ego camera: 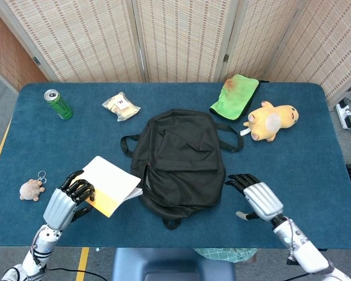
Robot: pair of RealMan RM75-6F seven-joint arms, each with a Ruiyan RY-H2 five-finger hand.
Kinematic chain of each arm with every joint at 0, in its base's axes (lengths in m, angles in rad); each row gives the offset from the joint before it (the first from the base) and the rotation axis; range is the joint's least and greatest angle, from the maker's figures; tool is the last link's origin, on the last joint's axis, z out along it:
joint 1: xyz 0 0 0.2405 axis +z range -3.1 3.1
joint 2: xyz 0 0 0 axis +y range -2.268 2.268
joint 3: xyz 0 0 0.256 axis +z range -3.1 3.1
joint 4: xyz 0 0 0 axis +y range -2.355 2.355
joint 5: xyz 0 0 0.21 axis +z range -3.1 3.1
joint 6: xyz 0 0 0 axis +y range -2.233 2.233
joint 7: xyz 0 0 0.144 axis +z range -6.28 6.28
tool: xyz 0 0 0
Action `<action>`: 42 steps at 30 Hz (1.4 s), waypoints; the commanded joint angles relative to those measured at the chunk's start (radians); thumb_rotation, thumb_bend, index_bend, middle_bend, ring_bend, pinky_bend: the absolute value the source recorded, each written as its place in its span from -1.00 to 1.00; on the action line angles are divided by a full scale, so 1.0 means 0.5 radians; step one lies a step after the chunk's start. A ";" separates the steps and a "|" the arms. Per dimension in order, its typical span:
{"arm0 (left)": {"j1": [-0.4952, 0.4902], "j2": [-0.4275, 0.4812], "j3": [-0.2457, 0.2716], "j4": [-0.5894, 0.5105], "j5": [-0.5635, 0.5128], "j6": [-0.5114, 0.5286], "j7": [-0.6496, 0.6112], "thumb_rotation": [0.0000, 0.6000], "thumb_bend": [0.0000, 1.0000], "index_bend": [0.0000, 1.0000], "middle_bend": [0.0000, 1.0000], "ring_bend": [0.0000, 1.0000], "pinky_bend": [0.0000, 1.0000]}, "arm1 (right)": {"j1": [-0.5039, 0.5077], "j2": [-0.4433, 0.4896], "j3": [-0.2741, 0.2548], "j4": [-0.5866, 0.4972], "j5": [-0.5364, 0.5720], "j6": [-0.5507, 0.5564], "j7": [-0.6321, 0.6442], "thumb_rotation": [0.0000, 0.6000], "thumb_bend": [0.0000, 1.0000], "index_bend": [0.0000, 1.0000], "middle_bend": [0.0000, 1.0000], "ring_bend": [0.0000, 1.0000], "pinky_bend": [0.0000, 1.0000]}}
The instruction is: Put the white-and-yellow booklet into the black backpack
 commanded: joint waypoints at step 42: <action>-0.013 0.071 -0.019 -0.149 0.081 0.021 0.073 1.00 0.07 0.43 0.14 -0.08 -0.48 | 0.648 -0.436 0.186 0.348 0.631 -0.524 -0.152 1.00 0.02 -0.48 -0.63 -0.71 -0.72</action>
